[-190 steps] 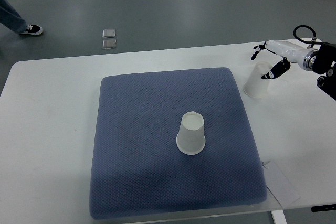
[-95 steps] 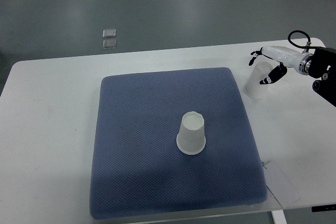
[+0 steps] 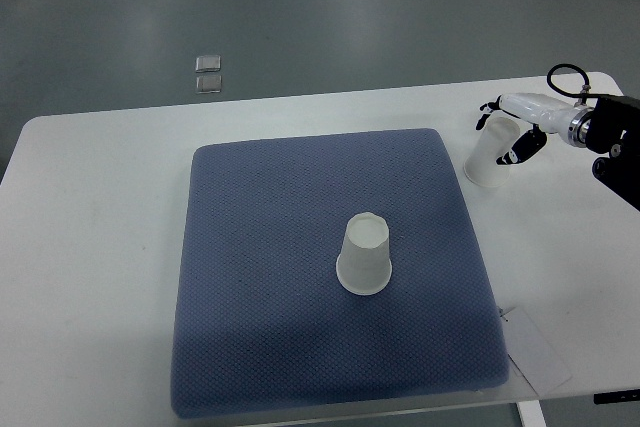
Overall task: Stack paper cups
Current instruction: 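Close the right hand fingers around the white paper cup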
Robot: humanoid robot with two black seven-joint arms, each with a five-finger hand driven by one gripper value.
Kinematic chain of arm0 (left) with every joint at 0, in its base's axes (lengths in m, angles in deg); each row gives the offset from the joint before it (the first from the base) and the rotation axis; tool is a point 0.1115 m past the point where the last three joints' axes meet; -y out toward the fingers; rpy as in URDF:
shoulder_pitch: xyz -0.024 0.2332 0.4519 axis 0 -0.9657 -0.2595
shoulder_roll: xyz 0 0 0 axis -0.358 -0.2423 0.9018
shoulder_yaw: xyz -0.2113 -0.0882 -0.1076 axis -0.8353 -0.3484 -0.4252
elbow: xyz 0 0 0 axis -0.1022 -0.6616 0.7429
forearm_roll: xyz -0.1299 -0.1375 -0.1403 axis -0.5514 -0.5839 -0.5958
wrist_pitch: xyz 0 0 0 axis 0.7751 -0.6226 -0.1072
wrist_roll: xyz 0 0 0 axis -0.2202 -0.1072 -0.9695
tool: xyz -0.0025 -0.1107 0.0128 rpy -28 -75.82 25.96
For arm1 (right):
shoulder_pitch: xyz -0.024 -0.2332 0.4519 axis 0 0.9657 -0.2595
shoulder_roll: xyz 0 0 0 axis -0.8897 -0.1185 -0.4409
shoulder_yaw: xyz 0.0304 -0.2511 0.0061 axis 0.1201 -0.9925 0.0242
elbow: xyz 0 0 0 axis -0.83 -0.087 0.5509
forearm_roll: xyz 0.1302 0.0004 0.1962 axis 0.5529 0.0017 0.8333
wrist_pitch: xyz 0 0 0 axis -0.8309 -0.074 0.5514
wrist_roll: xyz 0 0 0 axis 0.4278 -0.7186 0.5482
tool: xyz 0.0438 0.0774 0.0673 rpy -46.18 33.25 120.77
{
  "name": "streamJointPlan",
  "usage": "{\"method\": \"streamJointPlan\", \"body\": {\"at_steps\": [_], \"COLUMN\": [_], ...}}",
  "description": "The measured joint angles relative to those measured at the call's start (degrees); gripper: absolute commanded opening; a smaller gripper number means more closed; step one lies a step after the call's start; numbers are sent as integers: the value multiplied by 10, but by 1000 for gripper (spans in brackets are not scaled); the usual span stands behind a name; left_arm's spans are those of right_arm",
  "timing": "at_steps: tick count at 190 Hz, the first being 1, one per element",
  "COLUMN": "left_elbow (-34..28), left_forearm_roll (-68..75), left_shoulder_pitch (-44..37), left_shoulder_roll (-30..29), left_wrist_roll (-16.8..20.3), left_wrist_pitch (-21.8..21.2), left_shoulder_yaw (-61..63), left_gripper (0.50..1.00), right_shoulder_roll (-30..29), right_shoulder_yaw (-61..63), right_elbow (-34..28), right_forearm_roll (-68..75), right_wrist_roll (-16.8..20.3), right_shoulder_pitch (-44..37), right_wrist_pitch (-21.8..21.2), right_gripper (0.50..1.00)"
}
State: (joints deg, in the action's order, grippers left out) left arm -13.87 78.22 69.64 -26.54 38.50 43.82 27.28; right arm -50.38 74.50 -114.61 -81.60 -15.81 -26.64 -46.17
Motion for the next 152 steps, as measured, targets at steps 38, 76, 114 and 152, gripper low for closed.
{"method": "streamJointPlan", "body": {"at_steps": [38,76,114,152], "left_elbow": [0,0,0,0], "left_forearm_roll": [0,0,0,0], "left_shoulder_pitch": [0,0,0,0], "left_shoulder_roll": [0,0,0,0], "left_wrist_roll": [0,0,0,0], "left_wrist_pitch": [0,0,0,0], "left_shoulder_yaw": [0,0,0,0], "left_gripper": [1000,1000,1000,1000], "right_shoulder_roll": [0,1,1,1], "right_shoulder_yaw": [-1,-17,-22,-32], "right_elbow": [5,9,10,11], "right_forearm_roll": [0,0,-1,0], "right_wrist_roll": [0,0,0,1], "right_shoulder_pitch": [0,0,0,0], "right_wrist_pitch": [2,13,16,11], "right_gripper": [893,891,815,703]}}
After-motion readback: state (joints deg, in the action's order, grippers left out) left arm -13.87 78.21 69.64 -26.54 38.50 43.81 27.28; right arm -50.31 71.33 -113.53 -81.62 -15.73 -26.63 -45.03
